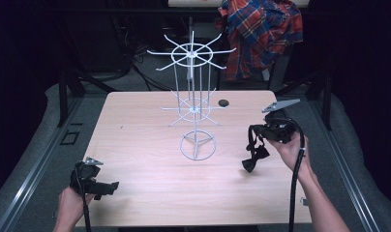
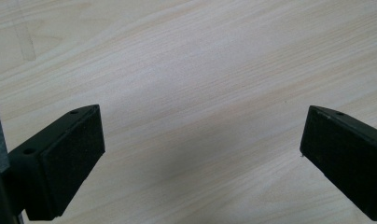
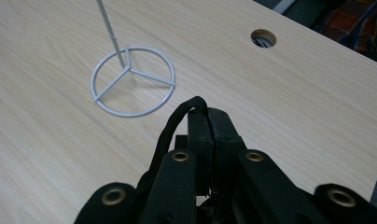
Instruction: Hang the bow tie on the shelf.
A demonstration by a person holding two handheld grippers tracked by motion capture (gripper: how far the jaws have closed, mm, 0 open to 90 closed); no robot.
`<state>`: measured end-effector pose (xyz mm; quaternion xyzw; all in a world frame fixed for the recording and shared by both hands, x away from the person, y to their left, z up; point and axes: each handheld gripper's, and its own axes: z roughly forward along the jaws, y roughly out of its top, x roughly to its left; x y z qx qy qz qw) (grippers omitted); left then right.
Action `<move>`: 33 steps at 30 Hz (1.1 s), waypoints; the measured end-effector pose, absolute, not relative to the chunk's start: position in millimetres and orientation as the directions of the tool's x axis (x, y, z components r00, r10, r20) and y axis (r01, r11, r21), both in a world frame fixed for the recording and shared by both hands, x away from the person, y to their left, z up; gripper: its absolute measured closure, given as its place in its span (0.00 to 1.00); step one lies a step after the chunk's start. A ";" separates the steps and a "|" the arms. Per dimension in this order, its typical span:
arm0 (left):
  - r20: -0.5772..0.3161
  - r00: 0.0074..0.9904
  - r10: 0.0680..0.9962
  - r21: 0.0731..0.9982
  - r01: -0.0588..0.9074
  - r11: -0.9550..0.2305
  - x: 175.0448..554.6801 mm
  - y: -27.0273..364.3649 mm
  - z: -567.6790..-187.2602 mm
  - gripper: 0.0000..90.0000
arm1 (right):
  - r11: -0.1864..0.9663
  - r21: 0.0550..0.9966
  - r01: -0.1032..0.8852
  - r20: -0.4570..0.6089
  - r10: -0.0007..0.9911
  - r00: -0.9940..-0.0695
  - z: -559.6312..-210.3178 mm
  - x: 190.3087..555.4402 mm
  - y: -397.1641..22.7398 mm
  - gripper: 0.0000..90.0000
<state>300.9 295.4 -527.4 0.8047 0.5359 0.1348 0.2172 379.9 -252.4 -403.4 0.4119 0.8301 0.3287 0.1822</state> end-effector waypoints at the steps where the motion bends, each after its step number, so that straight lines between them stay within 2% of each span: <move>1: -0.017 0.390 0.921 0.494 0.804 -0.331 300.9 295.4 -527.4 0.00 | 0.447 0.697 0.561 -0.033 0.801 -0.598 -402.2 379.4 -251.1 0.98; 33: -0.019 0.394 0.919 0.495 0.802 -0.334 302.2 294.0 -526.9 0.00 | 0.474 0.729 0.493 -0.050 0.756 -0.653 -376.6 371.4 -216.3 0.98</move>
